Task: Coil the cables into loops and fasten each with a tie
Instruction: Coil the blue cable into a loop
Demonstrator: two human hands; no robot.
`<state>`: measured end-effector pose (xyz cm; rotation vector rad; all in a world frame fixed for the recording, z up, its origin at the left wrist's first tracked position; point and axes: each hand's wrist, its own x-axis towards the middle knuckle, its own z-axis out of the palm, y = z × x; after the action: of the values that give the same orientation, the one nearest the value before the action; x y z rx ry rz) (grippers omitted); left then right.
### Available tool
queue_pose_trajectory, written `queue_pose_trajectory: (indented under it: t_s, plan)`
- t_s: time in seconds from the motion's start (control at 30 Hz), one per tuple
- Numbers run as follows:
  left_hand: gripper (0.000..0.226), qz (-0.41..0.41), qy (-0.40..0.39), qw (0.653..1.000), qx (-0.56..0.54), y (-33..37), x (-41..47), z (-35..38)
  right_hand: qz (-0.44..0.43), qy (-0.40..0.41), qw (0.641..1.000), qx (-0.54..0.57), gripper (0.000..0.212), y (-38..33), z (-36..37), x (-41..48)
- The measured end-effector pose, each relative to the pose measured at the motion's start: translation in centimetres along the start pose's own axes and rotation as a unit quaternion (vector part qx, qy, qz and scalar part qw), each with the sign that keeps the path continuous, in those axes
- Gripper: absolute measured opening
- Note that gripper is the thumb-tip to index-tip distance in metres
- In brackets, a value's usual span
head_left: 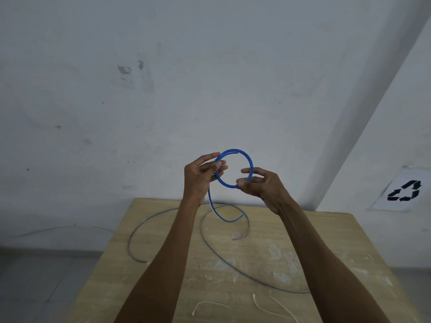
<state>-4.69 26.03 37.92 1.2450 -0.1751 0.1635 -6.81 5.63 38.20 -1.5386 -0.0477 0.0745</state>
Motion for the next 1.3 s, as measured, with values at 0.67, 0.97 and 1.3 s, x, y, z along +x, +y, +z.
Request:
queue_pose_trajectory:
  t_s: [0.67, 0.97, 1.3]
  plan:
    - [0.028, -0.009, -0.014, 0.999, -0.043, -0.3, -0.2, 0.3, -0.037, -0.011, 0.997, -0.068, 0.058, -1.3, -0.8, -0.2]
    - [0.027, -0.009, -0.099, 0.994, 0.035, -0.2, -0.8, 0.8, -0.096, 0.037, 0.994, 0.028, 0.029, -2.5, -0.8, 0.5]
    - [0.028, -0.074, -0.156, 0.985, -0.015, 0.3, -0.8, 0.0, -0.044, -0.012, 0.999, 0.019, 0.016, -3.1, -1.8, 0.2]
